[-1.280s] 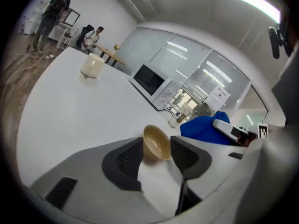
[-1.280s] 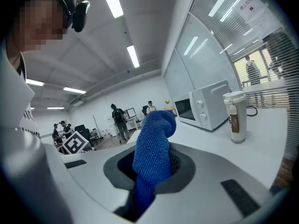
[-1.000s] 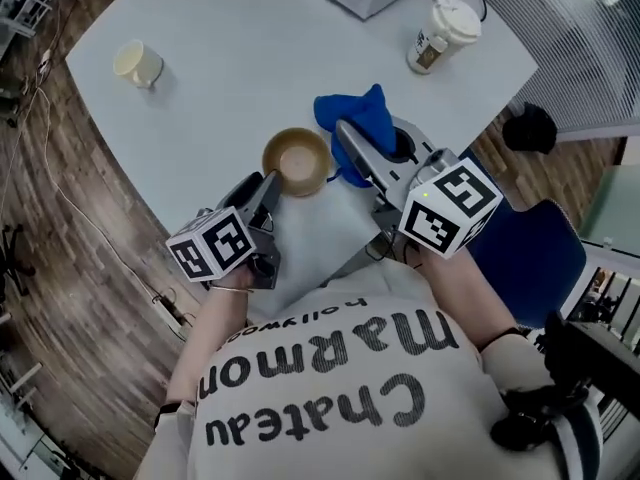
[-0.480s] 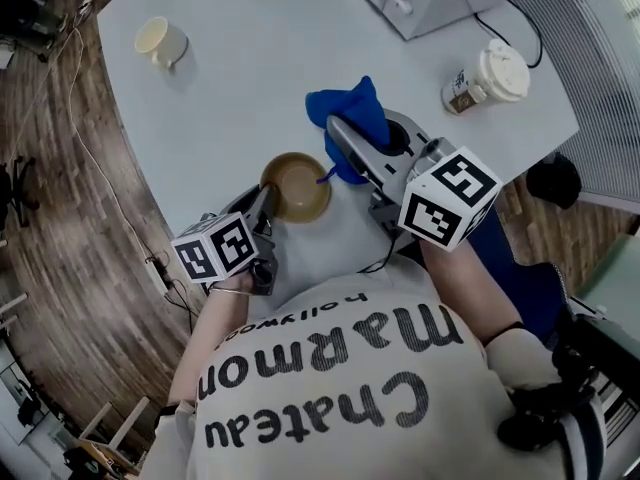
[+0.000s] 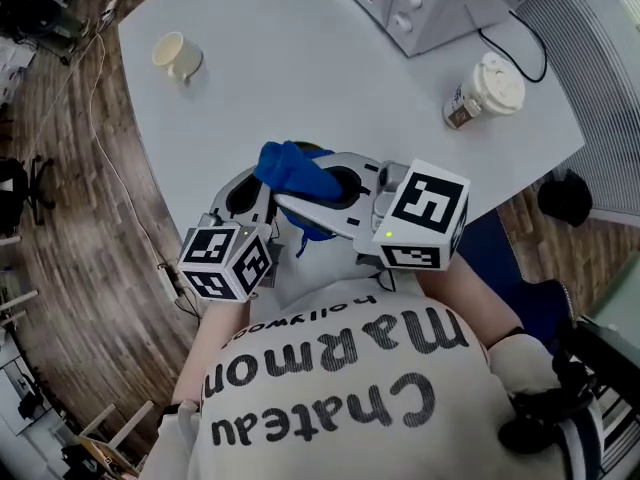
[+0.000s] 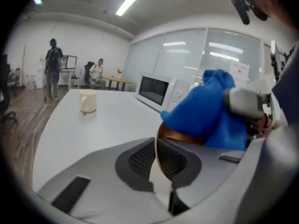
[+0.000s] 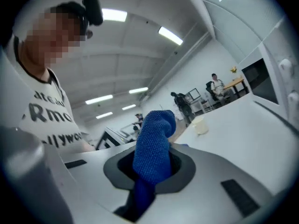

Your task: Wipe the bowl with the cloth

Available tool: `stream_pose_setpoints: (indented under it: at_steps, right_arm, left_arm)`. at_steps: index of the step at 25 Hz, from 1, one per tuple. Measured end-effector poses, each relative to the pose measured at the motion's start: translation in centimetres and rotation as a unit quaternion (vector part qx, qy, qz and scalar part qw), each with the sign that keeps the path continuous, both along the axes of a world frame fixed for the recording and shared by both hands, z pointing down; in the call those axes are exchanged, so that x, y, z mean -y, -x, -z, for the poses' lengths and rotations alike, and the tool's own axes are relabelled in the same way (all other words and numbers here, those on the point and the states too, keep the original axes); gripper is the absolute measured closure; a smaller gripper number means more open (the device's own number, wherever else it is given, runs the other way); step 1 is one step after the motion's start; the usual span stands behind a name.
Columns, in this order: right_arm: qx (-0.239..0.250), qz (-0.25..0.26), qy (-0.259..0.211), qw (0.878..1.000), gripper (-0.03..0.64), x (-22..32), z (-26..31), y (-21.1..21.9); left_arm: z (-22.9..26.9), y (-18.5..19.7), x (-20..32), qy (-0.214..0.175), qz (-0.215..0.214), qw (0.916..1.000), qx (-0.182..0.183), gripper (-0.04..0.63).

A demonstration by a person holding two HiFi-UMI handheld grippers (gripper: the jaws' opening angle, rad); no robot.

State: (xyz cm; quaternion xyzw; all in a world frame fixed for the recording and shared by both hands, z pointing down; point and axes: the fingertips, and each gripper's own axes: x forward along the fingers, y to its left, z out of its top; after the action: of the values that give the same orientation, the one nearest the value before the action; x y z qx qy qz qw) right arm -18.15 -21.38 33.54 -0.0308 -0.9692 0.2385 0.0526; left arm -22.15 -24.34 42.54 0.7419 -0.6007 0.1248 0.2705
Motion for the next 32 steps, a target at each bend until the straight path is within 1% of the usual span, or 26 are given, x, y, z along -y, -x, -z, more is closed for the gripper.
stream_pose_setpoints:
  at_steps: [1,3,4,6,7,8,9,10,12,14,15,17,20,21,22,23,24,26,27,29,30,32]
  right_arm:
    - [-0.041,-0.018,-0.015,0.999,0.577,0.1,-1.6,0.0]
    - [-0.122,-0.055,-0.032,0.991,0.577,0.7,-4.8,-0.6]
    - [-0.156,-0.069,-0.028,0.985,0.577,1.2,-6.1,-1.1]
    - [-0.218,-0.085,0.003,0.972,0.577,1.8,-8.5,-2.5]
    - [-0.247,-0.089,0.023,0.965,0.577,2.0,-9.6,-3.2]
    - [-0.271,-0.090,0.039,0.958,0.577,2.1,-10.8,-3.8]
    - [-0.288,-0.091,0.051,0.952,0.577,2.0,-11.7,-4.2]
    - [-0.297,-0.092,0.061,0.948,0.577,1.9,-12.5,-4.5]
    - [-0.302,-0.095,0.083,0.945,0.577,1.7,-13.5,-4.7]
    - [-0.299,-0.104,0.104,0.943,0.577,1.8,-14.0,-4.7]
    - [-0.296,-0.109,0.112,0.942,0.577,1.9,-14.1,-4.7]
    - [-0.289,-0.116,0.124,0.942,0.577,2.2,-14.3,-4.6]
    - [-0.263,-0.124,0.143,0.946,0.577,2.5,-14.1,-4.1]
    - [-0.249,-0.130,0.152,0.948,0.577,2.8,-13.9,-3.9]
    - [-0.234,-0.139,0.165,0.948,0.577,3.1,-13.8,-3.7]
    - [-0.218,-0.150,0.181,0.947,0.577,3.5,-13.6,-3.7]
    - [-0.203,-0.164,0.199,0.945,0.577,3.9,-13.5,-3.7]
    - [-0.169,-0.194,0.243,0.935,0.577,4.6,-13.3,-3.9]
    - [-0.152,-0.207,0.270,0.928,0.577,4.9,-13.2,-4.1]
    - [-0.120,-0.231,0.330,0.907,0.577,5.1,-13.3,-4.5]
    - [-0.104,-0.243,0.360,0.895,0.577,5.2,-13.5,-4.7]
    - [-0.074,-0.264,0.423,0.863,0.577,5.2,-13.9,-5.3]
  left_arm:
    - [0.6,-0.6,0.4,-0.009,-0.019,0.9995,0.021,0.591]
    - [1.0,-1.6,1.1,-0.018,-0.054,0.9966,0.060,0.580]
    - [1.0,-2.2,1.5,-0.020,-0.069,0.9945,0.076,0.580]
    - [0.9,-3.6,2.1,-0.023,-0.102,0.9885,0.109,0.578]
    - [0.8,-4.4,2.4,-0.026,-0.122,0.9837,0.129,0.575]
    - [0.6,-5.4,2.6,-0.029,-0.145,0.9769,0.154,0.571]
    - [0.5,-6.3,2.7,-0.033,-0.169,0.9679,0.183,0.569]
    - [0.3,-7.1,2.7,-0.037,-0.191,0.9576,0.212,0.569]
    - [-0.2,-8.2,2.5,-0.039,-0.228,0.9373,0.261,0.571]
    - [-0.5,-8.9,2.4,-0.043,-0.253,0.9201,0.296,0.571]
    - [-0.7,-9.0,2.3,-0.044,-0.261,0.9129,0.310,0.571]
    - [-0.9,-9.0,2.1,-0.045,-0.269,0.9015,0.336,0.569]
    - [-0.9,-8.5,1.8,-0.049,-0.264,0.8896,0.369,0.565]
    - [-0.8,-8.2,1.8,-0.051,-0.259,0.8874,0.378,0.563]
    - [-0.7,-7.9,1.8,-0.054,-0.252,0.8869,0.384,0.563]
    - [-0.5,-7.6,1.9,-0.056,-0.244,0.8886,0.385,0.563]
    - [-0.3,-7.4,1.9,-0.058,-0.235,0.8921,0.382,0.561]
    - [0.3,-6.9,2.1,-0.064,-0.216,0.8994,0.375,0.558]
    - [0.6,-6.8,2.2,-0.068,-0.208,0.9019,0.373,0.557]
    - [1.3,-6.6,2.4,-0.077,-0.192,0.9062,0.369,0.552]
    - [1.6,-6.5,2.4,-0.082,-0.183,0.9087,0.366,0.551]
    - [2.2,-6.4,2.5,-0.092,-0.165,0.9130,0.362,0.549]
